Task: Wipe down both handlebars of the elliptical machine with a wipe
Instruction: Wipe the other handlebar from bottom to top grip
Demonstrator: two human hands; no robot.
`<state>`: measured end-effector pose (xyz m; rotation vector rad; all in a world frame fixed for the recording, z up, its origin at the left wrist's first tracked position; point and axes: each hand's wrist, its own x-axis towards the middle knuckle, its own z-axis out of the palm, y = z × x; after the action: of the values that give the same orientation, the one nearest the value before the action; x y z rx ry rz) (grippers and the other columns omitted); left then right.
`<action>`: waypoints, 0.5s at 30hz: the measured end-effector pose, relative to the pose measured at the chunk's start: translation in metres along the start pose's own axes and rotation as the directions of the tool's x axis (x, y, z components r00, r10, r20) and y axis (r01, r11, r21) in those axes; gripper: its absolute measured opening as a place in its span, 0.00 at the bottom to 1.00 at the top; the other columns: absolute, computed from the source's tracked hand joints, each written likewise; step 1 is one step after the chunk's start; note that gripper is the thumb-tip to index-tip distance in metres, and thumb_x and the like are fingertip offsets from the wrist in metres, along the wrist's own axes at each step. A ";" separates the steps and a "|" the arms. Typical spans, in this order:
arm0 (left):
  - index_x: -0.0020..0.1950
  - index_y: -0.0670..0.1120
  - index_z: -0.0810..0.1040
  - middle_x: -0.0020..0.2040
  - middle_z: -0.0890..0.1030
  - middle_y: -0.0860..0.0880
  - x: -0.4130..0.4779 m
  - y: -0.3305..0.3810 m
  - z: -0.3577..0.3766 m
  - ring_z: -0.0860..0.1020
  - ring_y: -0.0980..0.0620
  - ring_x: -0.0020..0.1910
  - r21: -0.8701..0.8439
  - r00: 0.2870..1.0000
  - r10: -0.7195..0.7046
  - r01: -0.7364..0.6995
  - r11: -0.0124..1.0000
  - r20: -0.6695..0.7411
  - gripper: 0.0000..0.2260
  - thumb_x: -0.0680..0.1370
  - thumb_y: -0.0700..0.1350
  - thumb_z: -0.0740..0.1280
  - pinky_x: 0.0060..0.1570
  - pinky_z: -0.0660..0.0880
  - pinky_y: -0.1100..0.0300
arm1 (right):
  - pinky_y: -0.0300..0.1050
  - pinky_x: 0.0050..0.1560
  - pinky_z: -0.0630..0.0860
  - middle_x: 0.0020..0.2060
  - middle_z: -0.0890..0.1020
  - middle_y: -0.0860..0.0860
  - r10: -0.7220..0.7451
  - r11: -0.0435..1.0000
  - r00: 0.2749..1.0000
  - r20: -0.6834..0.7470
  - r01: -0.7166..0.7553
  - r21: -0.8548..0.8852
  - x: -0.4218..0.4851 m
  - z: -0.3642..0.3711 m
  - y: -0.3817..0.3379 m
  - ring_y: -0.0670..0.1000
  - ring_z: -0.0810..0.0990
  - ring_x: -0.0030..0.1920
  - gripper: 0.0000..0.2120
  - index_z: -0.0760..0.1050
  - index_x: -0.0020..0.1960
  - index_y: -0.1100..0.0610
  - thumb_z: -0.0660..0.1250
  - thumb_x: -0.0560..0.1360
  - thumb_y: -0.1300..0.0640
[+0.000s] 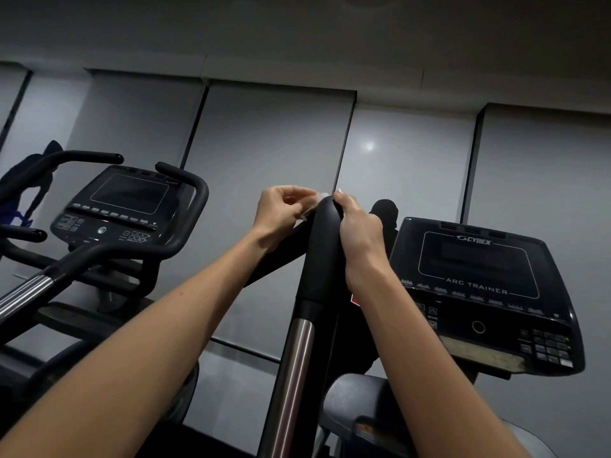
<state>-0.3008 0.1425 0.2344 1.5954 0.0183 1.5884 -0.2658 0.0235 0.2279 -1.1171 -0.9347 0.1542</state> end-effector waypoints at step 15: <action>0.50 0.46 0.78 0.49 0.82 0.47 -0.075 0.006 0.004 0.82 0.55 0.46 -0.363 0.999 -0.040 0.028 0.931 -0.024 0.10 0.75 0.32 0.67 0.49 0.80 0.61 | 0.42 0.37 0.75 0.38 0.80 0.56 0.002 1.000 1.000 0.010 -0.002 0.014 -0.004 0.000 -0.002 0.53 0.78 0.37 0.15 0.78 0.44 0.62 0.63 0.77 0.49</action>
<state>-0.3150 0.0949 0.1783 1.2745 -0.2185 1.4888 -0.2688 0.0200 0.2269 -1.1052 -0.9395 0.1680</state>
